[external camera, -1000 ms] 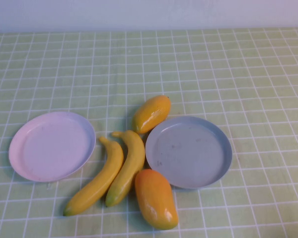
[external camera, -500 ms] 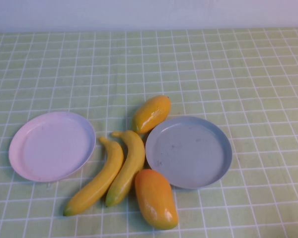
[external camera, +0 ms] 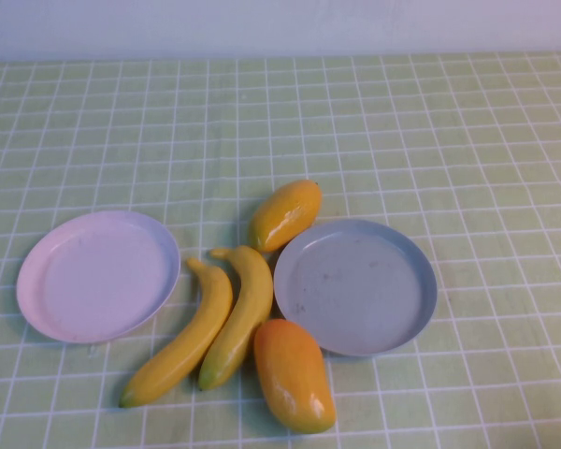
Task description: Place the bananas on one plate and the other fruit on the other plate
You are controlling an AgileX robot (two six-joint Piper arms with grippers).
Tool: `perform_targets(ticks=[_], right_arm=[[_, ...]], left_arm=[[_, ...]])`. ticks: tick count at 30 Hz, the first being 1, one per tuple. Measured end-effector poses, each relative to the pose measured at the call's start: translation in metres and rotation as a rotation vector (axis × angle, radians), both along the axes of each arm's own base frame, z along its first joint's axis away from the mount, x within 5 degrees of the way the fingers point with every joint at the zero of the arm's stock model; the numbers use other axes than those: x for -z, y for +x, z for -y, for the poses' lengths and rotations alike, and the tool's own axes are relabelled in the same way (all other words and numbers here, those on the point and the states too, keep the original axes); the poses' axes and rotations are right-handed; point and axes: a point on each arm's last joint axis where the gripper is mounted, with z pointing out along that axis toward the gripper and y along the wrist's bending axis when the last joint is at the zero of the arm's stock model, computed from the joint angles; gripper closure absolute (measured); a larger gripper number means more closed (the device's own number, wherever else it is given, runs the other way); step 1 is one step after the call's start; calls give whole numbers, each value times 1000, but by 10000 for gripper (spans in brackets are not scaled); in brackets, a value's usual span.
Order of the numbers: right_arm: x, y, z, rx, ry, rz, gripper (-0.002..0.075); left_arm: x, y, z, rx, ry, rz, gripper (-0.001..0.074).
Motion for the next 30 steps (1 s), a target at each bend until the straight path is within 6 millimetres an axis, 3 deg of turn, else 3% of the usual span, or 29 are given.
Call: perform_targets(ticks=[4,11,17,20,25,30], right_arm=[[0,0,0,0,0,0,742],[0,0,0,0,0,0,742],[0,0,0,0,0,0,742],[0,0,0,0,0,0,741],[0,0,0,0,0,0,742],[0,0,0,0,0,0,742]], left_arm=[[-3,1,2,-9,-133,25,732],[-12,2,6,-38,-514,77,732],[-16,2,6,-48,-627,101,732],[-22,-2,12,0,-637,19,734],[-64,-5,21,88,-548,-130,735],[-104,9,30,215,-324,-385,735]])
